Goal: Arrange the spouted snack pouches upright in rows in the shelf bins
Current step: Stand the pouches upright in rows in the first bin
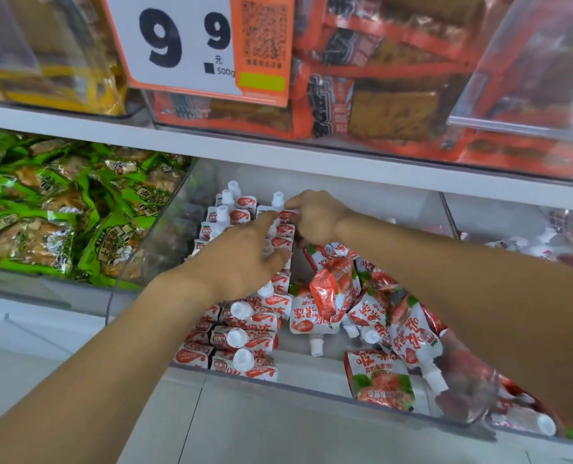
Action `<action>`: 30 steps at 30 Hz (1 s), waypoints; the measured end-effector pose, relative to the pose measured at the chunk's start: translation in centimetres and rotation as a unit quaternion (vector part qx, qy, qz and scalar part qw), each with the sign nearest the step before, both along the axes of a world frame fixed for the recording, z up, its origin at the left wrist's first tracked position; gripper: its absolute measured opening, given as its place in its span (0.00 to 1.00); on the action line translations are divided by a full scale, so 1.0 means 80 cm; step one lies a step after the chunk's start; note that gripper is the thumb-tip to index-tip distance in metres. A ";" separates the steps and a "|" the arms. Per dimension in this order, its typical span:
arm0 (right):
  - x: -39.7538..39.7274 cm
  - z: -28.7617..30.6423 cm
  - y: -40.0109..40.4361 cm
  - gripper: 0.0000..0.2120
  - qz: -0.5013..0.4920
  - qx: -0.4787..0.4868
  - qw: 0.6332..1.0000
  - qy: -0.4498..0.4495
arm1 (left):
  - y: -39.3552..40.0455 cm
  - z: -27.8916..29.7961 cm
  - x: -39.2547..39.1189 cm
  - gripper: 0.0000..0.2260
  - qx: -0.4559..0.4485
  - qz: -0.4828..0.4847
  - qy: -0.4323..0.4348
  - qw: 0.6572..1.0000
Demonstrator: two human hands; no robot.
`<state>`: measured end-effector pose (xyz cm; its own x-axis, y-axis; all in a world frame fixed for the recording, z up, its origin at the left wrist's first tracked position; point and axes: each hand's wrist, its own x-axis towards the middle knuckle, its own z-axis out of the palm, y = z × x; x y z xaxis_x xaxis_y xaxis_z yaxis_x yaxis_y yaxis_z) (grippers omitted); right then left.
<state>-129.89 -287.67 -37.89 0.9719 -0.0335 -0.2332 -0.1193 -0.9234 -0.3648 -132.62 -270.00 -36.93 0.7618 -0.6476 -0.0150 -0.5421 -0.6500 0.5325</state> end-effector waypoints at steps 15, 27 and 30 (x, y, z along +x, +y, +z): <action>-0.227 0.116 -0.045 0.21 0.231 -0.248 0.941 0.015 | -0.027 0.055 -0.113 0.04 -0.054 -0.058 -0.038 0.996; -0.206 0.081 -0.065 0.16 0.198 -0.163 0.966 0.011 | -0.046 0.001 -0.121 0.25 -0.006 -0.076 0.101 0.992; -0.216 0.106 -0.058 0.13 0.146 -0.052 0.984 -0.089 | -0.047 0.011 -0.118 0.32 -0.131 0.006 0.045 0.990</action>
